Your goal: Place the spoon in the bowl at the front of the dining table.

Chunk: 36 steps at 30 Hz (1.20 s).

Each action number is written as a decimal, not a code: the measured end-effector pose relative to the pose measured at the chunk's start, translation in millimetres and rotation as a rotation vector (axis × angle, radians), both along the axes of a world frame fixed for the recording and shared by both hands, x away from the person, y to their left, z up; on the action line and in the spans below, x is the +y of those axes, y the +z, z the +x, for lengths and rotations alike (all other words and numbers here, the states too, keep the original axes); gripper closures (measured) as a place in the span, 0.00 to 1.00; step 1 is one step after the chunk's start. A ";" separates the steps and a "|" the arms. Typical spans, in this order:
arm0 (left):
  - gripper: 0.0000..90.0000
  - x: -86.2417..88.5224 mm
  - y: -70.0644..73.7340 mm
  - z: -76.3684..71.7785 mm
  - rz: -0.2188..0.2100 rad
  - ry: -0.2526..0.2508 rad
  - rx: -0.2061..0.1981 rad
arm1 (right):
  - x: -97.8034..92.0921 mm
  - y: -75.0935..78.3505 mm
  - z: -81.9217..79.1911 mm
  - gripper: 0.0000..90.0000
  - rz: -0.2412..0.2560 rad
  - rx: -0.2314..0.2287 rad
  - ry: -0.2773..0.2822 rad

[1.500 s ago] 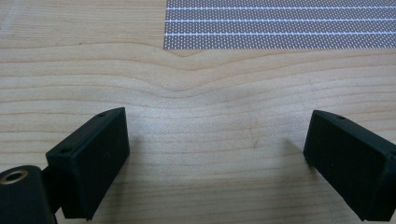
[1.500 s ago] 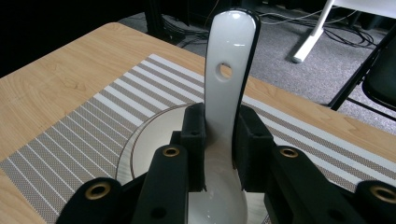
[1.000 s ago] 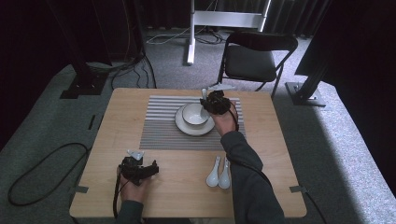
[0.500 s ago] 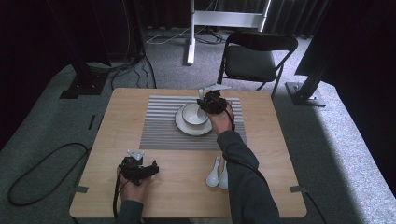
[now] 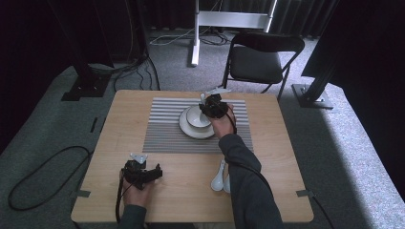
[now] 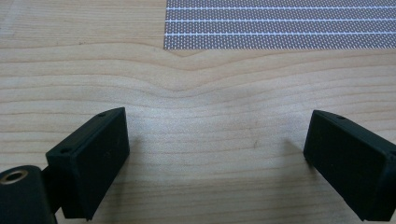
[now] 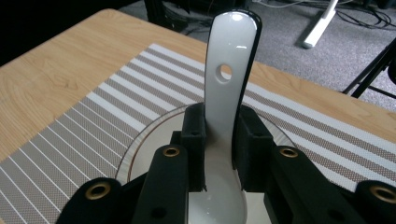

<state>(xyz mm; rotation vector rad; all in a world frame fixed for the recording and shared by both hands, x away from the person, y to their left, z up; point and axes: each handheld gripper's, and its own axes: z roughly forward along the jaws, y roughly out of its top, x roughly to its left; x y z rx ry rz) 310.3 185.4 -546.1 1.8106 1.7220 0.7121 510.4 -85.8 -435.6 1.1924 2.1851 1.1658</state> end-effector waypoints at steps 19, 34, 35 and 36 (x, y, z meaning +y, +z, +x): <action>0.08 0.1 0.0 -0.3 0.005 -0.003 0.000 | 7.3 -19.3 8.4 0.84 -0.022 0.055 -0.013; 0.08 -0.1 -0.1 -0.6 0.004 -0.004 -0.001 | 9.5 -23.0 13.4 0.84 -0.063 0.071 -0.014; 0.08 0.0 0.0 -0.6 0.004 -0.004 0.000 | 10.8 -23.8 14.1 0.84 -0.067 0.075 -0.013; 0.08 0.0 -0.1 -0.6 0.004 -0.004 0.000 | 11.4 -24.4 14.6 0.84 -0.071 0.077 -0.009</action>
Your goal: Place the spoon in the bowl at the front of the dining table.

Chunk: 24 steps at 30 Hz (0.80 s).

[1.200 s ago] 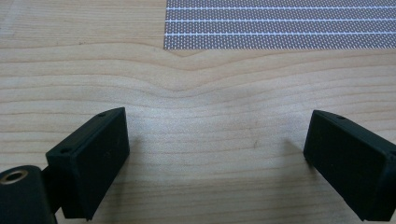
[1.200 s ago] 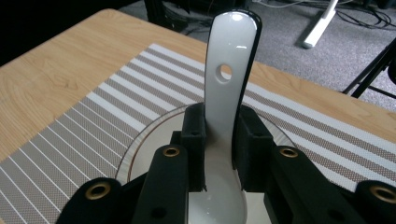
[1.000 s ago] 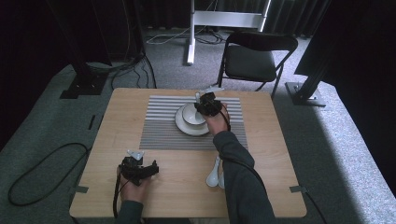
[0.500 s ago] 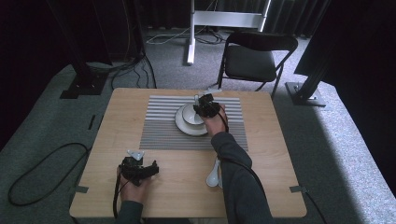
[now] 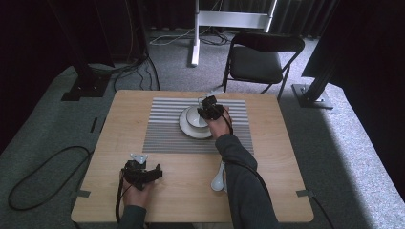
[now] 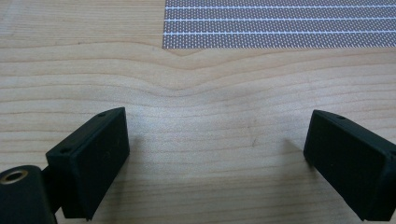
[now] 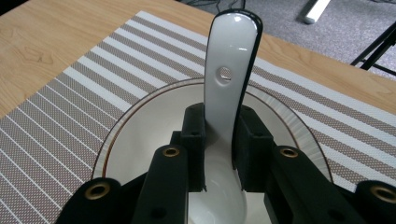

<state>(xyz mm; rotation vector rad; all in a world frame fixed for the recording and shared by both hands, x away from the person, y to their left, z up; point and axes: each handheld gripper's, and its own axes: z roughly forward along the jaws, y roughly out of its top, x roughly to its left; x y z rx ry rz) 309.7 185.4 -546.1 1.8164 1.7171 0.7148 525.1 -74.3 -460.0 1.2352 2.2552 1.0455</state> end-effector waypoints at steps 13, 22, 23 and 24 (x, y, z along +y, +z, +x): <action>0.08 -0.1 0.1 0.0 0.000 0.000 0.001 | 2.5 -6.7 5.8 0.81 -0.023 0.027 -0.012; 0.08 -0.2 -0.1 -0.1 -0.002 0.001 -0.002 | 0.5 -18.0 9.0 0.88 -0.049 0.053 -0.022; 0.08 -0.2 -0.1 -0.1 -0.002 0.001 -0.002 | 0.8 -18.1 8.9 0.89 -0.047 0.053 -0.024; 0.08 -0.2 -0.1 -0.1 -0.002 0.001 -0.002 | 0.9 -18.0 8.9 0.90 -0.047 0.051 -0.026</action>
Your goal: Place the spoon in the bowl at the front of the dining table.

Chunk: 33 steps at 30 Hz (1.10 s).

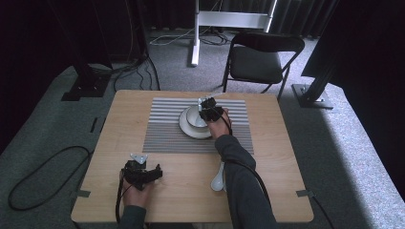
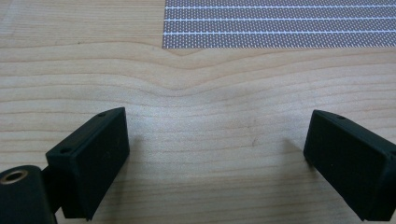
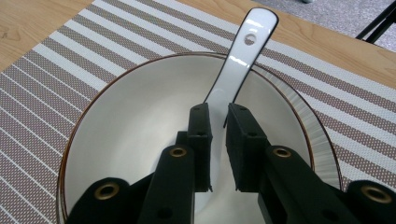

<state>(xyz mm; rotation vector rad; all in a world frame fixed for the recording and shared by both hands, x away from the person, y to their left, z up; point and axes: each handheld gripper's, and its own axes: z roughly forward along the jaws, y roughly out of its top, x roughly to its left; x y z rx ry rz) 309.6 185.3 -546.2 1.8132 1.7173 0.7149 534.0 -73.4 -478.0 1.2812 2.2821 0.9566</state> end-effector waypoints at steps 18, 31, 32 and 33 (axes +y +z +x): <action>0.08 0.0 0.2 -0.3 0.000 -0.002 0.004 | -30.4 23.8 -20.7 0.88 0.083 -0.058 0.007; 0.08 0.1 0.2 -0.4 0.001 -0.003 0.004 | -85.0 50.7 -81.2 0.85 0.119 -0.165 0.078; 0.08 0.0 0.1 -0.4 0.001 -0.002 0.004 | -90.0 50.3 -85.2 0.85 0.122 -0.165 0.078; 0.08 -0.1 0.2 -0.6 0.001 0.000 0.004 | -98.5 49.5 -91.7 0.85 0.126 -0.167 0.072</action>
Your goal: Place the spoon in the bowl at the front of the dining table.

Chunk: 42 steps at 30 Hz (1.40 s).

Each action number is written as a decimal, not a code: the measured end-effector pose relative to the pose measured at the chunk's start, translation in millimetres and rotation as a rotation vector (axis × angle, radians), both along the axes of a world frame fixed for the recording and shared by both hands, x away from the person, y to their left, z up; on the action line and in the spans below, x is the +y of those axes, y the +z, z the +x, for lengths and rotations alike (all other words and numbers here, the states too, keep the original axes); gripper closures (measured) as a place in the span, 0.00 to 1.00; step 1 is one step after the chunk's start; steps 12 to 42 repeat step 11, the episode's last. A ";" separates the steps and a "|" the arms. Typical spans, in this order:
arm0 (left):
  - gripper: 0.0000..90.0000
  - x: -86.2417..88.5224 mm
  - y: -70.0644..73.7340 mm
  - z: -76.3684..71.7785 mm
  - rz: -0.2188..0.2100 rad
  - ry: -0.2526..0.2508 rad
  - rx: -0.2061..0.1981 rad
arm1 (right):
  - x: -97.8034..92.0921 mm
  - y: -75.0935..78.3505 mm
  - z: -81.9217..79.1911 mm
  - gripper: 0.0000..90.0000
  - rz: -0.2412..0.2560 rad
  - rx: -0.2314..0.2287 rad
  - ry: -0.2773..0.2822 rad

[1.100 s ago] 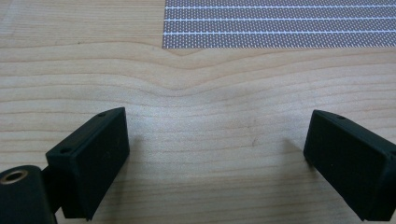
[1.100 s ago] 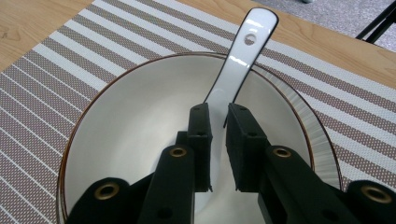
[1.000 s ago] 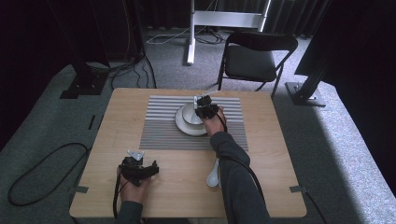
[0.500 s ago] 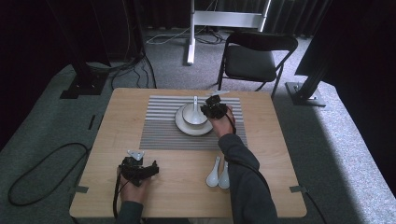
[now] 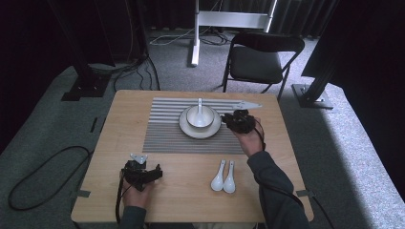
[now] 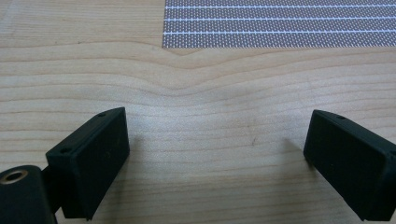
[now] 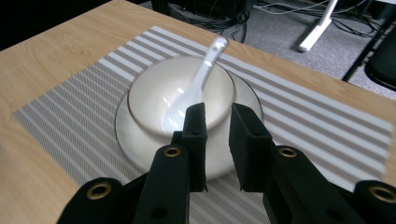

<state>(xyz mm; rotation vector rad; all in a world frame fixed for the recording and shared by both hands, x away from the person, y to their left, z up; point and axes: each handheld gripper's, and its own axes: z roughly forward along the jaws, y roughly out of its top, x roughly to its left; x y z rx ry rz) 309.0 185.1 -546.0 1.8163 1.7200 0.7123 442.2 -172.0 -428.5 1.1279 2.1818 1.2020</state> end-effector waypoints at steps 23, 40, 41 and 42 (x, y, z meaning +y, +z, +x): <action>0.08 -2.0 0.1 -3.3 -0.002 0.035 0.001 | -72.9 -22.2 -53.9 0.84 0.087 0.032 -0.059; 0.08 -2.0 0.1 -3.3 -0.002 0.035 0.001 | -72.9 -22.2 -53.9 0.84 0.087 0.032 -0.059; 0.08 -2.0 0.1 -3.3 -0.002 0.035 0.001 | -72.9 -22.2 -53.9 0.84 0.087 0.032 -0.059; 0.08 -2.0 0.1 -3.3 -0.002 0.035 0.001 | -72.9 -22.2 -53.9 0.84 0.087 0.032 -0.059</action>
